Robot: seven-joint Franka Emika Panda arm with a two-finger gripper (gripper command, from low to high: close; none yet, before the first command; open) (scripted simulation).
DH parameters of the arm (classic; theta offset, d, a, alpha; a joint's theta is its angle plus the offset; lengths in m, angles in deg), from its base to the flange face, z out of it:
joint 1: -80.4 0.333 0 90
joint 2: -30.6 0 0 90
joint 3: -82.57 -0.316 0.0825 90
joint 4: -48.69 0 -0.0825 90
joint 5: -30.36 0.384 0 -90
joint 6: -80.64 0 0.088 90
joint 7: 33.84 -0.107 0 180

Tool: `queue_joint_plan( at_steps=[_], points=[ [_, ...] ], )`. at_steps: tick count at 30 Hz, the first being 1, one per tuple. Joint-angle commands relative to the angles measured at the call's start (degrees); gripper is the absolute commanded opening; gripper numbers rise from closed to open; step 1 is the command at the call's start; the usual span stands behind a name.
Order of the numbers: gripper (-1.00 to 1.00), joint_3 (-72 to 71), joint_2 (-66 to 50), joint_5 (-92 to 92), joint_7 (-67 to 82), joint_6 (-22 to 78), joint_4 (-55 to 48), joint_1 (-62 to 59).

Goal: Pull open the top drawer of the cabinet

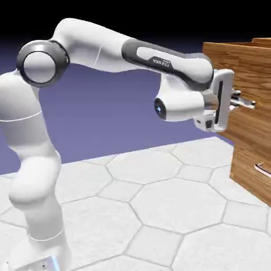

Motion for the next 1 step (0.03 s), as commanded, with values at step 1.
queue_joint_plan(
  at_steps=[1],
  points=[
    [1.00,0.33,1.95,-0.46,-0.75,0.25,2.07,0.15]
  ],
)
